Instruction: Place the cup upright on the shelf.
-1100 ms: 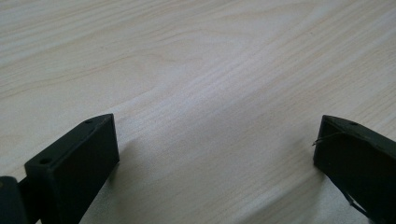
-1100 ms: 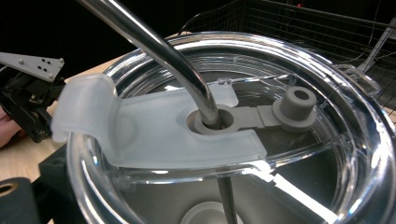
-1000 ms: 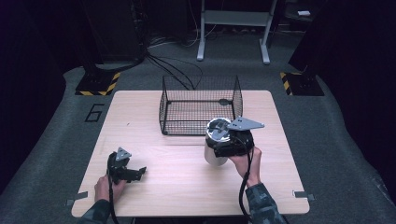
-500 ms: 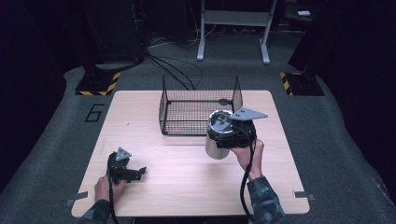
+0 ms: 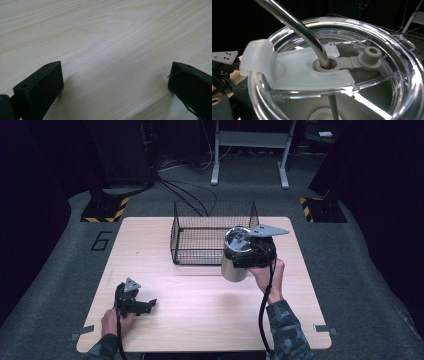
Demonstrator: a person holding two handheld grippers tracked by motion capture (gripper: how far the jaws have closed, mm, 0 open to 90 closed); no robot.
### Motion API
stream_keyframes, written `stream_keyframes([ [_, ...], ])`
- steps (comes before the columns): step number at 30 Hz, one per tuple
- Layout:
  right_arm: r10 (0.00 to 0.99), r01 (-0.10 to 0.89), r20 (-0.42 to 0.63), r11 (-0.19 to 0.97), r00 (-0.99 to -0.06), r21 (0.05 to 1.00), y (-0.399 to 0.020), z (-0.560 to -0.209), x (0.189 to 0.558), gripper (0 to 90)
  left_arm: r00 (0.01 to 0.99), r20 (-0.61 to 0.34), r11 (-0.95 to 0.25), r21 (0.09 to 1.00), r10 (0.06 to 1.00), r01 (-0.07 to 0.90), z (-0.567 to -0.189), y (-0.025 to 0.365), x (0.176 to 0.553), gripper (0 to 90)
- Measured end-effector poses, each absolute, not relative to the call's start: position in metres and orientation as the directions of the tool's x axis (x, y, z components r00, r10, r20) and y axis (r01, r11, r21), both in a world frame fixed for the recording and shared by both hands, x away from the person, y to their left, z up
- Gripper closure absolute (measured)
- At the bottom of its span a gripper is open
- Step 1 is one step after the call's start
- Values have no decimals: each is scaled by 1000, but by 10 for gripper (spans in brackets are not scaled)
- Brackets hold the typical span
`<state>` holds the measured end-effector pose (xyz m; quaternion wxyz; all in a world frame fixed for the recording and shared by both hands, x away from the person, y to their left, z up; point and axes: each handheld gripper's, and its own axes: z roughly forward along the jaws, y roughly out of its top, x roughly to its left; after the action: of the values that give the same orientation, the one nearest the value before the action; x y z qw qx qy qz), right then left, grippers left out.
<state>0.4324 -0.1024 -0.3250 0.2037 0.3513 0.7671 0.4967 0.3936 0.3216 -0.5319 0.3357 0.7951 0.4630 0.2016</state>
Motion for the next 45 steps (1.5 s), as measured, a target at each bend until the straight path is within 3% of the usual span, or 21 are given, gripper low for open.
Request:
stream_keyframes([
  [45, 777, 356, 27, 257, -629, 898, -83, -280, 501, 35, 490, 10, -346, 720, 872, 601, -532, 322, 394, 0],
])
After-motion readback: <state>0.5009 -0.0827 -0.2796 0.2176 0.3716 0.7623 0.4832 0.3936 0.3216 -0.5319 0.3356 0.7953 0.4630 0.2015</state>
